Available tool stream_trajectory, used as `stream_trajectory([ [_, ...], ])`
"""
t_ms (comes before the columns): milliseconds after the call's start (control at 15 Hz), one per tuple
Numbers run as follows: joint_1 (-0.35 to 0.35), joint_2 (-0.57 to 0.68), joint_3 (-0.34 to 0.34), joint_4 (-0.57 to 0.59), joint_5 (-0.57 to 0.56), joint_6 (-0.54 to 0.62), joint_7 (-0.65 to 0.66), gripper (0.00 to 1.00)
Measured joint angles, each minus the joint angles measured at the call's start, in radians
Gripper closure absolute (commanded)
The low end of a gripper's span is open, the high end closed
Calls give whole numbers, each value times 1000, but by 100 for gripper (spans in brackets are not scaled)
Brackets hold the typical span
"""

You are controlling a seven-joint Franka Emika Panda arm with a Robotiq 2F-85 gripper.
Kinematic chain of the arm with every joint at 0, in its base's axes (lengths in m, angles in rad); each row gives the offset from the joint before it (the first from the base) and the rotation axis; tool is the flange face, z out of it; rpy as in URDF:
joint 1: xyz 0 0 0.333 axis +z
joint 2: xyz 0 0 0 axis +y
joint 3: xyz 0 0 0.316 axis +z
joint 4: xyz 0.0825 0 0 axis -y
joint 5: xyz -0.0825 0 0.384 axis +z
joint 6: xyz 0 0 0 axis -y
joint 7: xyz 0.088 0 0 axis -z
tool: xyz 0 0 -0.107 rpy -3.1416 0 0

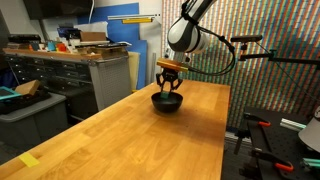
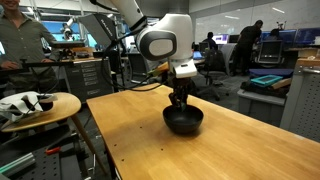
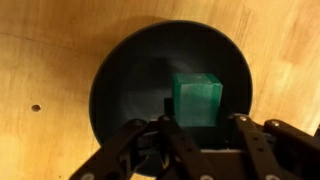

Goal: Put the green cube inside the black bowl

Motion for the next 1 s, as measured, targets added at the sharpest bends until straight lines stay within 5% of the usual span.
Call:
stream_trajectory([
  [467, 35, 102, -39, 42, -39, 21, 99, 83],
  [600, 51, 132, -51, 61, -59, 21, 130, 32],
  [733, 66, 154, -64, 77, -77, 20, 155, 29],
  [1000, 77, 163, -82, 85, -97, 20, 181, 0],
])
